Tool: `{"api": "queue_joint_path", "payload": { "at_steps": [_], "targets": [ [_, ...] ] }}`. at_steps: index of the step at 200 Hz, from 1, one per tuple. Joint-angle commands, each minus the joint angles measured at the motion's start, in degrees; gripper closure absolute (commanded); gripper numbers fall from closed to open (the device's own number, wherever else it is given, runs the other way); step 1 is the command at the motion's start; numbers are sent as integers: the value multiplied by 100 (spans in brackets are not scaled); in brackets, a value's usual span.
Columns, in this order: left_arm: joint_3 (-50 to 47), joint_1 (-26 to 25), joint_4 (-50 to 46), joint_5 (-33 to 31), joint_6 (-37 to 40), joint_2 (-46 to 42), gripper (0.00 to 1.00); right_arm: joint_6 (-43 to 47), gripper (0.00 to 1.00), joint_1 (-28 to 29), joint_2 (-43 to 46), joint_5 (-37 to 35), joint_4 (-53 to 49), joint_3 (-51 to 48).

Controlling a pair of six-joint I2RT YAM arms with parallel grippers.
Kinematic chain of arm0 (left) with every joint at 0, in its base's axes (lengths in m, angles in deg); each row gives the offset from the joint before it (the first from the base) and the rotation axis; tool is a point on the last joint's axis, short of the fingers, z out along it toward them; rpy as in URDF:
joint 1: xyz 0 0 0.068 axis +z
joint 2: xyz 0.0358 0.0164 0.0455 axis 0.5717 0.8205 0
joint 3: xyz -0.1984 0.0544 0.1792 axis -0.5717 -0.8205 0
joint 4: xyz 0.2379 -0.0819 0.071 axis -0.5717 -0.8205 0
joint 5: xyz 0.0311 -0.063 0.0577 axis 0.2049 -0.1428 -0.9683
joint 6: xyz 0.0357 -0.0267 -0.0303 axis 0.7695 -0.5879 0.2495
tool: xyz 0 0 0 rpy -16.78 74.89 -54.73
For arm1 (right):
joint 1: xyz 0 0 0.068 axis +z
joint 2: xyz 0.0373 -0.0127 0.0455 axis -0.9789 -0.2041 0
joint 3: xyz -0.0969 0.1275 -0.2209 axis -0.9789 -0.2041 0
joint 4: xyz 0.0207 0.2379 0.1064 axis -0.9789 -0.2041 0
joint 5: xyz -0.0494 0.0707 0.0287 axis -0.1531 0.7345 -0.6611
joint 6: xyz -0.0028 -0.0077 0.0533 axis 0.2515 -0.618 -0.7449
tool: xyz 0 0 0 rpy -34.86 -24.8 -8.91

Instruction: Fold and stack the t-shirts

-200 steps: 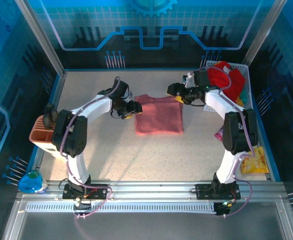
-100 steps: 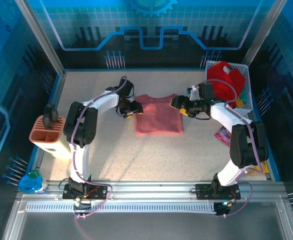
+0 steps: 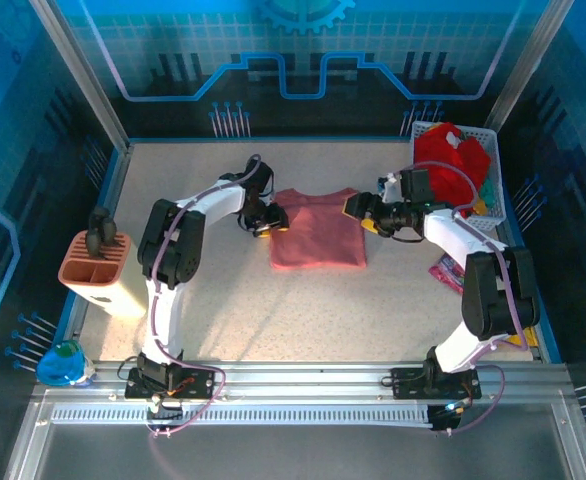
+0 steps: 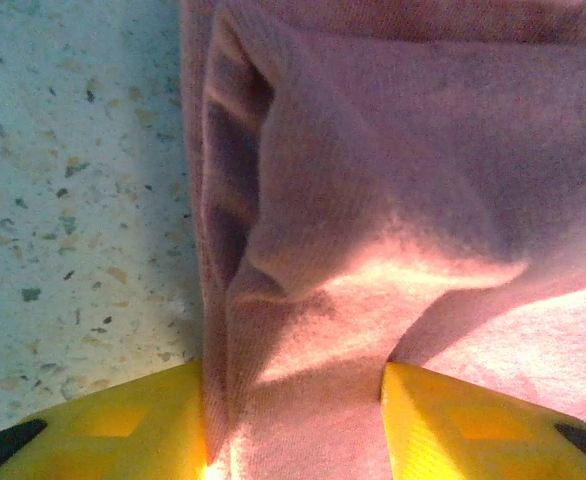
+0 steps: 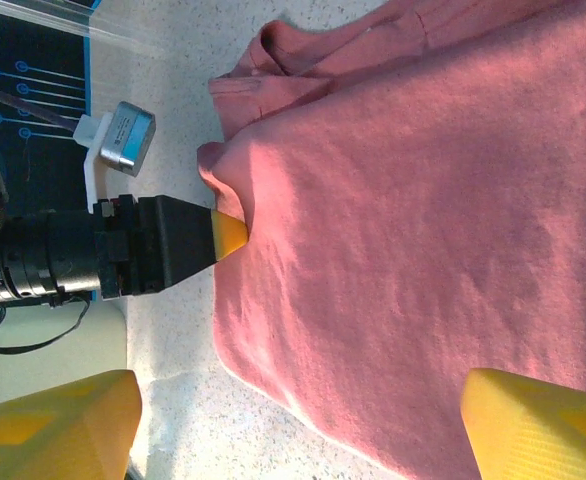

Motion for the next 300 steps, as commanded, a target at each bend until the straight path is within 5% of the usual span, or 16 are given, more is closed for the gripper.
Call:
{"api": "queue_joint_path", "payload": {
  "at_steps": [1,26,88,174,205,235,256,300],
  "targets": [
    [244,-222,-264,85,111,272,55,-117,16,-126,73,247,160,-150],
    [319,-222,-410,-83,111,371,60,-121,16,-166,103,281,167,-181],
    [542,-12,-1248,-1092,502,334,92,-50,17,-284,242,321,80,-294],
    [-370,1017,-1794,-3600,1501,-544,96,47,17,-334,284,352,-1,-493],
    [-193,1241,-1907,-4712,1674,-366,83,77,17,-333,270,408,-59,-506],
    [178,1345,-2174,-4906,1491,-243,64,231,17,-333,344,387,-291,-453],
    [319,1303,-2229,-4745,1351,-368,46,204,17,-338,368,398,-272,-480],
    [520,646,-2332,-3798,958,-689,44,83,17,-337,380,451,-90,-598]
  ]
}}
